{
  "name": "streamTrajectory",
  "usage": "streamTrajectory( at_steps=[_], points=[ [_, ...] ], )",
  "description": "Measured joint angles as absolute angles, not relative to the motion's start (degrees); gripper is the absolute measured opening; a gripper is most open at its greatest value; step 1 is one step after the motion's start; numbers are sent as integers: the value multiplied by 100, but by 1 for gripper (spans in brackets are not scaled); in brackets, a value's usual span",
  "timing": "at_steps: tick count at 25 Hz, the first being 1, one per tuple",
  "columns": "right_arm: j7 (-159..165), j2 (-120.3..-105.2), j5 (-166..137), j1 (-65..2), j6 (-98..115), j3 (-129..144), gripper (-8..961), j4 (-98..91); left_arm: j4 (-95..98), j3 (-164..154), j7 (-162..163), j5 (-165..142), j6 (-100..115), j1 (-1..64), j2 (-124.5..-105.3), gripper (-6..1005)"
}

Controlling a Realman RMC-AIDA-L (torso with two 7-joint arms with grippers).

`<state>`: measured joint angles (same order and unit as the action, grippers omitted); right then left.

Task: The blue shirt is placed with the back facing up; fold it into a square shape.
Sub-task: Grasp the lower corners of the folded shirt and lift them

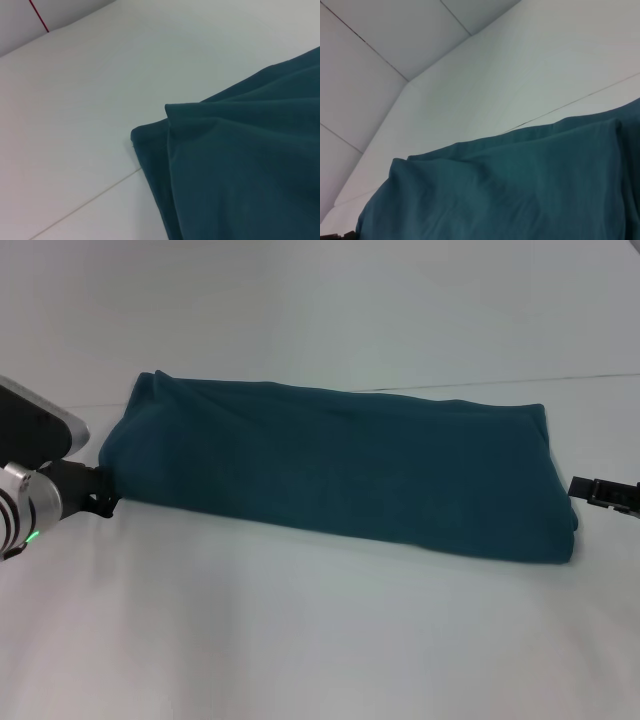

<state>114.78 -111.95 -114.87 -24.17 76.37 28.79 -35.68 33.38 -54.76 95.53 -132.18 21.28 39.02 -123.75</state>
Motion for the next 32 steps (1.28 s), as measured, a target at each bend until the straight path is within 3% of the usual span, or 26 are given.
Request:
streamTrajectory(
  at_steps=[26,32],
  points=[
    [11569,-11137,-11640,-2462,7564,2959,537,-3569,3994,-5473,9725,-13221,2503,3412,-12431,0],
    [11660,-11187,-12000,-2644,7289,2975,528,-3569,4184,-5488,9785,-13226,2700,3320,-12437,1]
  ],
)
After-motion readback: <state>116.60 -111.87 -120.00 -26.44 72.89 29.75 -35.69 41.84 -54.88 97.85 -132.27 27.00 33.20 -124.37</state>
